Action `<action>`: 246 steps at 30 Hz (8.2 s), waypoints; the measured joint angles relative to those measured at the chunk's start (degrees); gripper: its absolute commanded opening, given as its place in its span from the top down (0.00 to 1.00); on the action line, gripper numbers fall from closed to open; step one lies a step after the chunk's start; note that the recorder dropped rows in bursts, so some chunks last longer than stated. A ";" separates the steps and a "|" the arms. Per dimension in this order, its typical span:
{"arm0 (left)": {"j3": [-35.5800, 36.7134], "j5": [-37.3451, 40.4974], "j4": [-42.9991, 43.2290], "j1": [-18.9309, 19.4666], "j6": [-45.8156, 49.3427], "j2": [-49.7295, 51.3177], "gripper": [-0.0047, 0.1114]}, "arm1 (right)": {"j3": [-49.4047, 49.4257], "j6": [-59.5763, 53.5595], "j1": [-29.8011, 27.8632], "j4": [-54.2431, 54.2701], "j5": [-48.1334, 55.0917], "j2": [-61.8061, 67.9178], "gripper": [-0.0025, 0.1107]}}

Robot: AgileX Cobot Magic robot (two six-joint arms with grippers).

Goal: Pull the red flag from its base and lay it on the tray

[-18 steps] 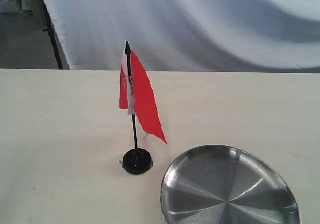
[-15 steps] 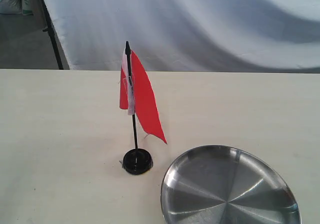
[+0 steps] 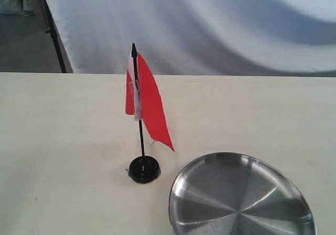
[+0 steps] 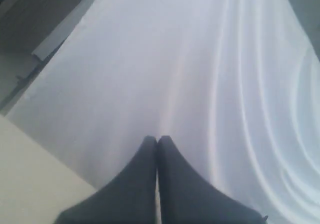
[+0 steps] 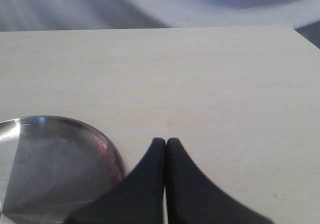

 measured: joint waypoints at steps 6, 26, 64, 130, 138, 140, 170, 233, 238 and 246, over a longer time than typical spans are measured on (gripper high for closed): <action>-0.50 -6.19 -0.23 0.00 1.25 0.00 0.96 | 0.00 0.00 0.00 0.00 0.00 0.00 0.98; -3.87 -2.55 12.12 0.00 2.02 0.00 0.96 | 0.00 0.00 0.00 0.00 0.00 0.00 0.98; -37.94 -40.17 87.72 -1.90 -52.43 71.30 0.96 | 0.00 0.00 0.00 0.00 0.00 0.00 0.98; -43.44 -44.52 68.25 -15.64 -9.48 94.53 0.96 | 0.00 0.00 0.00 0.00 0.00 0.00 0.98; -45.27 -44.83 68.35 -15.64 -9.48 87.42 0.96 | 0.00 0.00 0.00 0.00 0.00 0.00 0.98; -46.01 -43.93 68.35 -15.64 -9.48 83.12 0.96 | 0.00 0.00 0.00 0.00 0.00 0.00 0.98; -47.48 -50.28 63.75 -34.83 -50.78 101.86 0.96 | 0.00 0.00 0.00 0.00 0.00 0.00 0.98; -61.88 -57.68 72.68 -40.82 -61.83 116.40 0.96 | 0.00 0.00 0.00 0.00 0.00 0.00 0.98; -64.17 -52.32 84.57 -40.63 -59.14 106.45 0.96 | 0.00 0.00 0.00 0.00 0.00 0.00 0.98; -63.15 -21.41 107.01 -40.63 -65.96 87.28 0.96 | 0.00 0.00 0.00 0.00 0.00 0.00 0.98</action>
